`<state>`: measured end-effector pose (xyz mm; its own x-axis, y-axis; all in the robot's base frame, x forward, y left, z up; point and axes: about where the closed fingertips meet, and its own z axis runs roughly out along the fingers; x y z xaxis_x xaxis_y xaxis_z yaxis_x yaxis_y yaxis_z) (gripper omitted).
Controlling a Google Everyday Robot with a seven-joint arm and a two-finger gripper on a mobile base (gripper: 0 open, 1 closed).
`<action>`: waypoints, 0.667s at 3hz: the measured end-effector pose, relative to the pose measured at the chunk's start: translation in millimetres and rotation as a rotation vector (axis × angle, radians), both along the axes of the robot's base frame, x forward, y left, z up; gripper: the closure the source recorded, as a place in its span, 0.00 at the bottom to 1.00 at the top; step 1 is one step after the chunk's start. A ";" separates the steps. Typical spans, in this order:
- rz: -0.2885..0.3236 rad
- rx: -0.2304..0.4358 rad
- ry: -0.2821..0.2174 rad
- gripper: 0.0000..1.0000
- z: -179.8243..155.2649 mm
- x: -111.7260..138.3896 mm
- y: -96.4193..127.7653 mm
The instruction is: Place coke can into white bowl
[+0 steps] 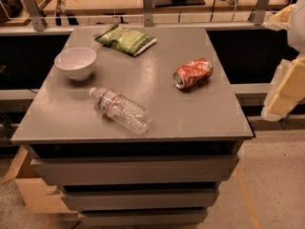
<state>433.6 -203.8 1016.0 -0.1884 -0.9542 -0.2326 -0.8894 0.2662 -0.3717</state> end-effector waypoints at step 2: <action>0.074 -0.024 0.015 0.00 -10.5 35.0 4.4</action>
Offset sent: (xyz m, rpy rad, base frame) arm 0.1181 0.0103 -0.0412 -0.0799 0.0697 0.2464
